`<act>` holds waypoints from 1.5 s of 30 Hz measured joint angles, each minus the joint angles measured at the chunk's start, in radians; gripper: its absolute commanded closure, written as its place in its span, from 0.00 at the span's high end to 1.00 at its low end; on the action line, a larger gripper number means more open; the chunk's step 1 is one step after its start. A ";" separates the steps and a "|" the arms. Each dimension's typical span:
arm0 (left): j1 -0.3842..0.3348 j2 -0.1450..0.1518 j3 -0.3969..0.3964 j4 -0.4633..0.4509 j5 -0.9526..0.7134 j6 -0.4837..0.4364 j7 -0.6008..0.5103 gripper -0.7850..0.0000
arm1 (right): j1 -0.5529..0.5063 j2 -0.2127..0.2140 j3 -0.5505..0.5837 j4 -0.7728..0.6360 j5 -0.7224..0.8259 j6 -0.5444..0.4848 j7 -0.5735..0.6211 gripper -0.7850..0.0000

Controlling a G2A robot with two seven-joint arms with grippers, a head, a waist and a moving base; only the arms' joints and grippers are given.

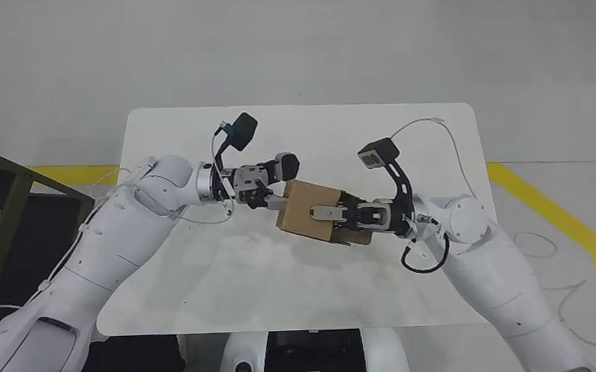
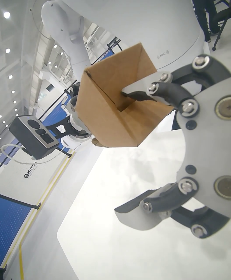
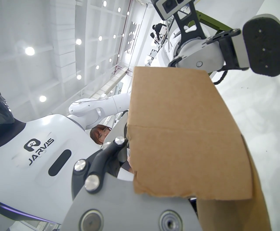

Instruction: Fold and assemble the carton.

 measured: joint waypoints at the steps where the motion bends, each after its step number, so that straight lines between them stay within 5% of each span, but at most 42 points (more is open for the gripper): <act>1: 0.002 0.001 -0.009 0.006 0.005 -0.003 0.007 1.00 | 0.000 0.000 0.003 0.002 -0.003 0.001 0.000 0.00; 10: 0.060 0.018 -0.131 -0.002 0.171 -0.006 0.136 1.00 | 0.023 0.005 0.006 0.084 -0.102 0.091 0.007 0.00; 19: 0.147 0.031 -0.214 -0.109 0.523 -0.006 0.374 1.00 | 0.107 -0.010 -0.072 0.230 -0.220 0.171 0.031 0.00; 28: 0.156 0.061 -0.157 -0.062 0.947 -0.006 0.742 1.00 | 0.217 -0.061 -0.195 0.429 -0.218 0.166 0.025 0.00; 41: 0.100 0.102 -0.058 0.143 1.521 -0.002 1.308 1.00 | 0.314 -0.129 -0.301 0.585 -0.200 0.161 -0.005 0.00; 45: 0.099 0.102 -0.052 0.164 1.634 0.034 1.415 1.00 | 0.331 -0.146 -0.321 0.628 -0.191 0.160 -0.007 0.16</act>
